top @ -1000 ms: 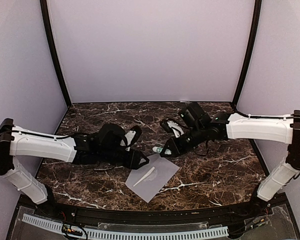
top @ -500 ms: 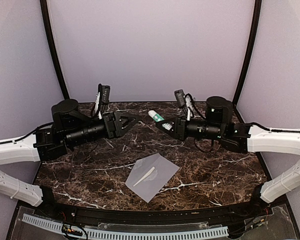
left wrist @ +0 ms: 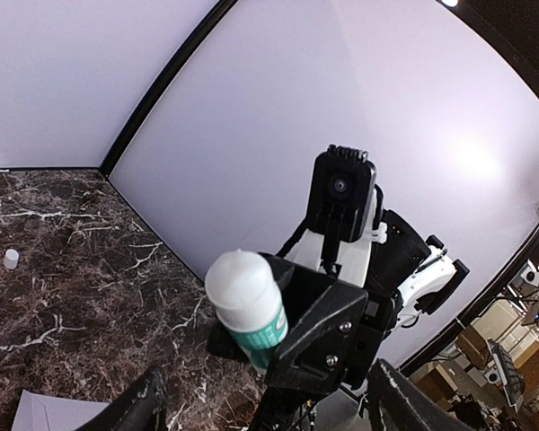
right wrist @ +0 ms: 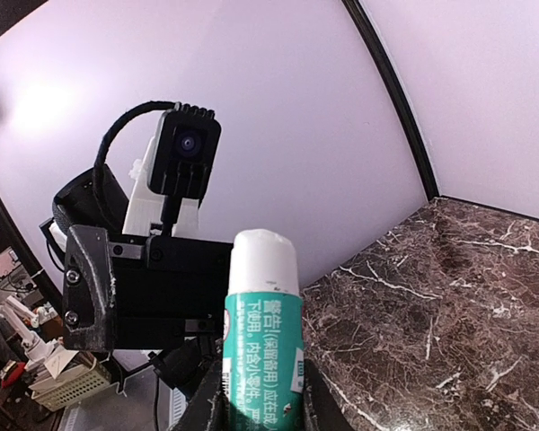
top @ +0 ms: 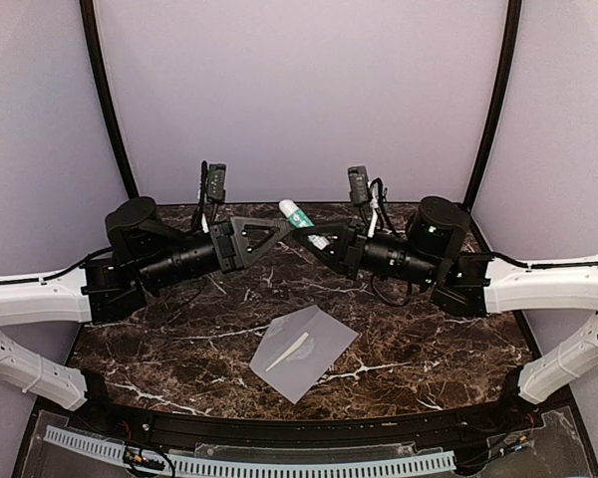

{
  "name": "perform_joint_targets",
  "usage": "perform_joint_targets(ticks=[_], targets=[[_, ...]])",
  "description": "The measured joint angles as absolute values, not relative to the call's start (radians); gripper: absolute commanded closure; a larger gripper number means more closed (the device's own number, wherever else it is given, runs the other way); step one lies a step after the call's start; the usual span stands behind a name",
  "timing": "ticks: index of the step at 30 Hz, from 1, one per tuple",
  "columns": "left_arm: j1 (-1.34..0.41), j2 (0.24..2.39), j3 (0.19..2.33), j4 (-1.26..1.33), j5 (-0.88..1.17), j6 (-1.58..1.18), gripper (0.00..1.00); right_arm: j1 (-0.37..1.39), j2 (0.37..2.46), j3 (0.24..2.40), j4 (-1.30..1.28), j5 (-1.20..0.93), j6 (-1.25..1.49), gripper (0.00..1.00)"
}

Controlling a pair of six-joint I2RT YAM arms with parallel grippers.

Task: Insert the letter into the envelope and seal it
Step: Adjust the solid glue.

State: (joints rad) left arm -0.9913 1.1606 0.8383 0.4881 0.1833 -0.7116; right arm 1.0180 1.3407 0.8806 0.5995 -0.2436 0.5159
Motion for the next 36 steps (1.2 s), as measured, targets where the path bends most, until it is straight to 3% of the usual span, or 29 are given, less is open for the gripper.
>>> perform_joint_targets(ticks=[12,14,18,27,32,36], targets=[[-0.991,1.213,0.838,0.572,0.183,-0.75,0.28,1.037,1.37,0.886,0.621,-0.281,0.515,1.0],[-0.991,1.214,0.838,0.591,0.183,-0.762,0.32,1.041,1.379,0.889,0.625,-0.293,0.515,1.0],[-0.991,1.219,0.838,0.63,0.184,-0.786,0.5,1.048,1.391,0.89,0.628,-0.302,0.515,1.0],[-0.991,1.249,0.838,0.659,0.197,-0.825,0.74,1.051,1.392,0.893,0.63,-0.303,0.514,1.0],[-0.989,1.251,0.837,0.662,0.194,-0.826,0.94,1.052,1.392,0.9,0.626,-0.297,0.514,1.0],[-0.988,1.251,0.837,0.66,0.194,-0.828,1.0,1.053,1.392,0.902,0.62,-0.294,0.511,0.96]])
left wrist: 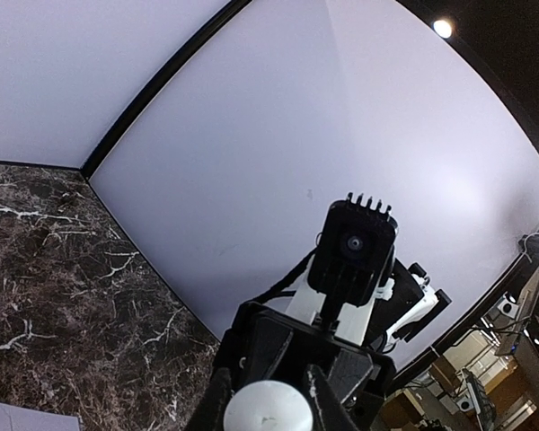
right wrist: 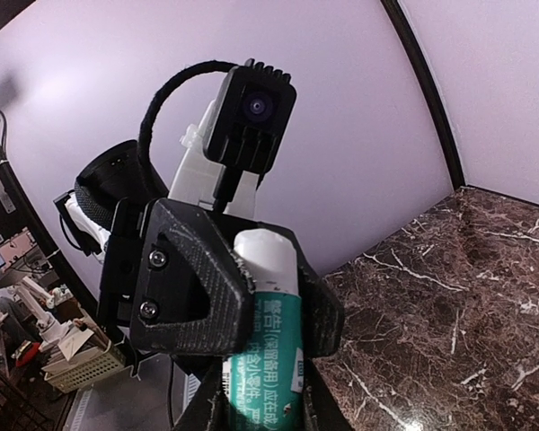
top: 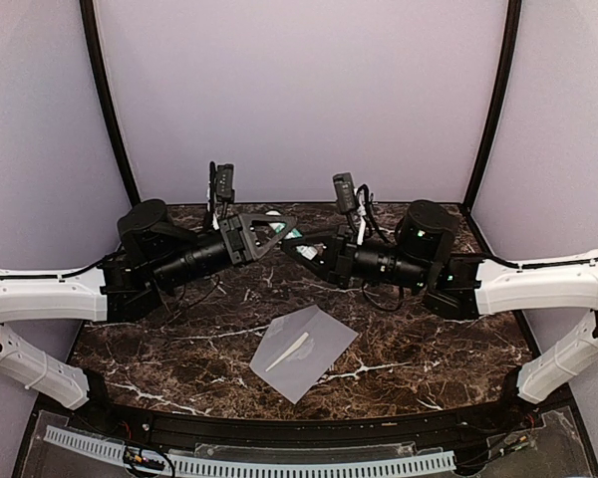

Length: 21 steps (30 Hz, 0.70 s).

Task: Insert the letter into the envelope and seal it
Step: Adjust the solid glue.

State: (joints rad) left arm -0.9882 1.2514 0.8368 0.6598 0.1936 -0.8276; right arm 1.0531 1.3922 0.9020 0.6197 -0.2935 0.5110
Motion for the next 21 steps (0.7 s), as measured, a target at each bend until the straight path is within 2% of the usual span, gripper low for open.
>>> perform_joint_targets(ticks=[3,8,13,16,21], targets=[[-0.987,1.251,0.837,0.649,0.197,-0.827,1.0,1.053,1.388,0.902,0.604,-0.292,0.51,0.81],[-0.986,1.256,0.857,0.612,0.218,-0.814,1.0,1.053,1.379,0.901,0.571,-0.287,0.506,0.48],[-0.971,1.265,0.889,0.56,0.274,-0.788,1.0,1.048,1.349,0.9,0.503,-0.3,0.504,0.29],[-0.96,1.272,0.908,0.52,0.315,-0.767,1.0,1.037,1.344,0.924,0.424,-0.345,0.492,0.24],[-0.953,1.304,0.95,0.466,0.397,-0.728,1.0,1.02,1.347,0.969,0.299,-0.43,0.471,0.23]])
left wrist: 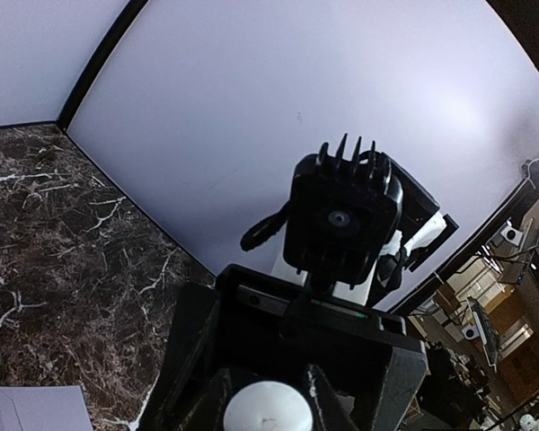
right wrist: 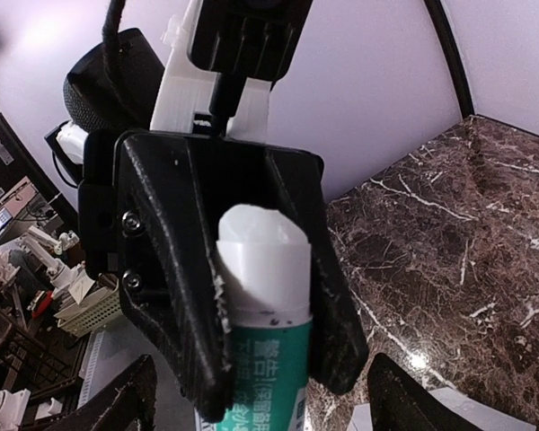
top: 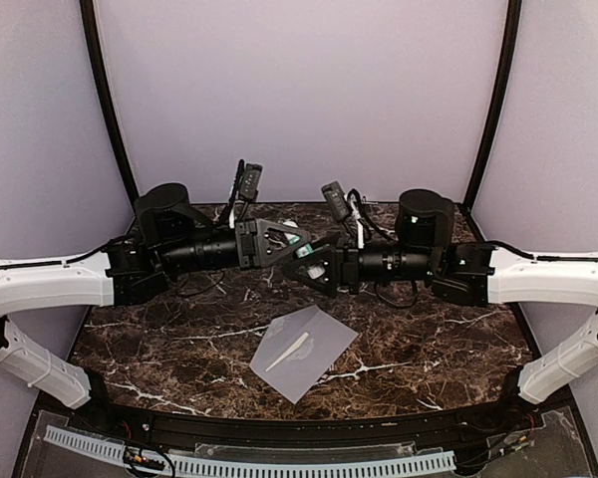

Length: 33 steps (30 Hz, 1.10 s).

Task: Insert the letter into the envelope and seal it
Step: Adjust the solid glue.

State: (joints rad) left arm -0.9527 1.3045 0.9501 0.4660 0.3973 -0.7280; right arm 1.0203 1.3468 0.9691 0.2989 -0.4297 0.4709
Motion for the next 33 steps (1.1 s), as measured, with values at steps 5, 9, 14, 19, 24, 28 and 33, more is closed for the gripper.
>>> perform_joint_targets(ticks=[5,9,14,19,24,28,33], targets=[[-0.952,1.341,0.97,0.443,0.471,-0.706,1.0,1.01,1.351,0.977,0.233,-0.488,0.47,0.4],[-0.953,1.354,0.97,0.439,0.509,-0.699,1.0,0.999,1.364,0.978,0.215,-0.513,0.482,0.52],[-0.949,1.365,0.97,0.44,0.538,-0.699,1.0,0.992,1.377,0.978,0.218,-0.55,0.511,0.6],[-0.945,1.374,0.97,0.445,0.542,-0.699,1.0,0.985,1.386,0.978,0.229,-0.577,0.528,0.67],[-0.941,1.382,0.97,0.456,0.541,-0.699,1.0,0.98,1.394,0.978,0.242,-0.595,0.545,0.71],[-0.94,1.391,0.97,0.469,0.542,-0.693,1.0,0.979,1.41,0.978,0.254,-0.611,0.559,0.79],[-0.933,1.406,0.97,0.476,0.543,-0.692,1.0,0.973,1.423,0.978,0.262,-0.622,0.561,1.0]])
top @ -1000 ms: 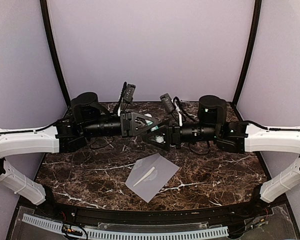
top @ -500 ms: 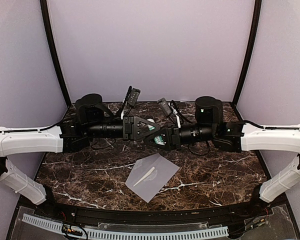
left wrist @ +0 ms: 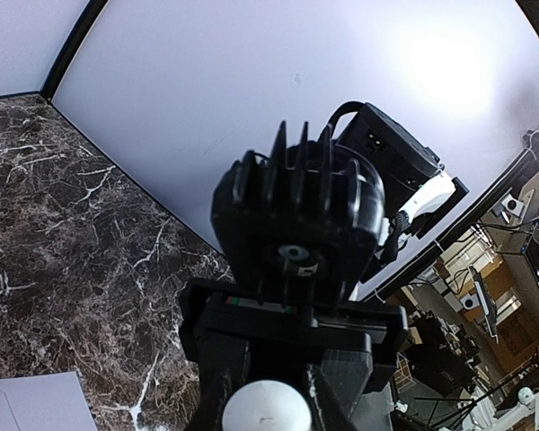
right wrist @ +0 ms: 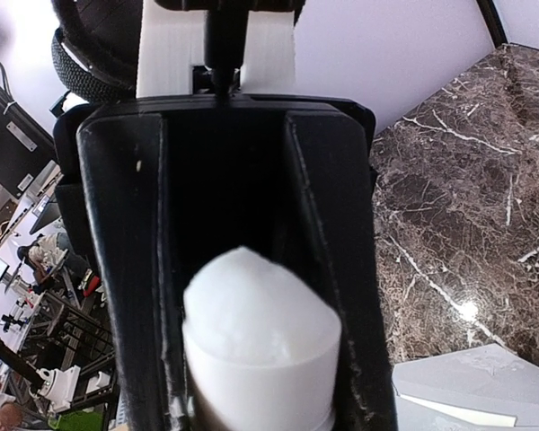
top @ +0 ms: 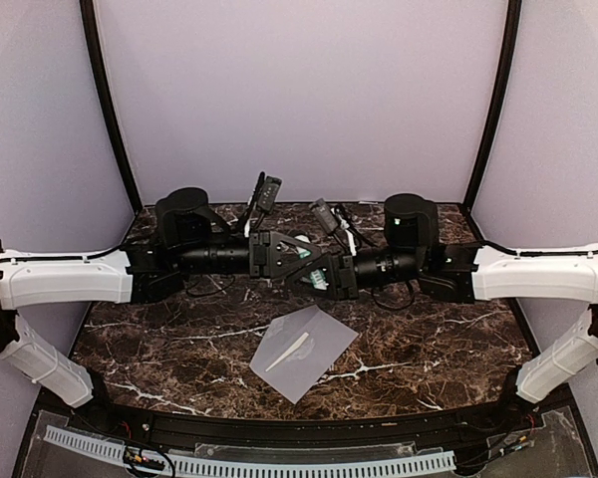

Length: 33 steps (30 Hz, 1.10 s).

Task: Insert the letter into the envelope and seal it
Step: Adjust the solid glue, then seal the envelope flap on the envelope.

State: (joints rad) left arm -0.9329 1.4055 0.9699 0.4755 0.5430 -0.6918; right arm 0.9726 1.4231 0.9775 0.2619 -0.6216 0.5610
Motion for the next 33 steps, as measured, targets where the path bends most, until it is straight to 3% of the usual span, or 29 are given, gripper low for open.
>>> perform_joint_targets(ticks=[2,4,8,12,20,27,33], targets=[[-0.933,1.406,0.97,0.477,0.542,-0.691,0.98,0.972,1.423,0.977,0.262,-0.622,0.563,1.0],[-0.933,1.406,0.97,0.475,0.539,-0.688,0.85,0.971,1.423,0.975,0.264,-0.619,0.564,1.0],[-0.936,1.406,0.97,0.461,0.52,-0.676,0.47,0.97,1.421,0.954,0.29,-0.605,0.584,1.0],[-0.94,1.394,0.973,0.41,0.497,-0.641,0.31,0.945,1.408,0.913,0.3,-0.55,0.621,1.0],[-0.945,1.311,0.972,0.277,0.447,-0.591,0.19,0.926,1.356,0.868,0.311,-0.441,0.648,1.0],[-0.825,1.223,0.891,0.189,0.413,-0.597,0.18,0.921,1.323,0.846,0.294,-0.323,0.649,1.0],[-0.739,1.275,0.77,0.125,0.412,-0.614,0.19,0.921,1.318,0.804,0.253,-0.237,0.653,1.0]])
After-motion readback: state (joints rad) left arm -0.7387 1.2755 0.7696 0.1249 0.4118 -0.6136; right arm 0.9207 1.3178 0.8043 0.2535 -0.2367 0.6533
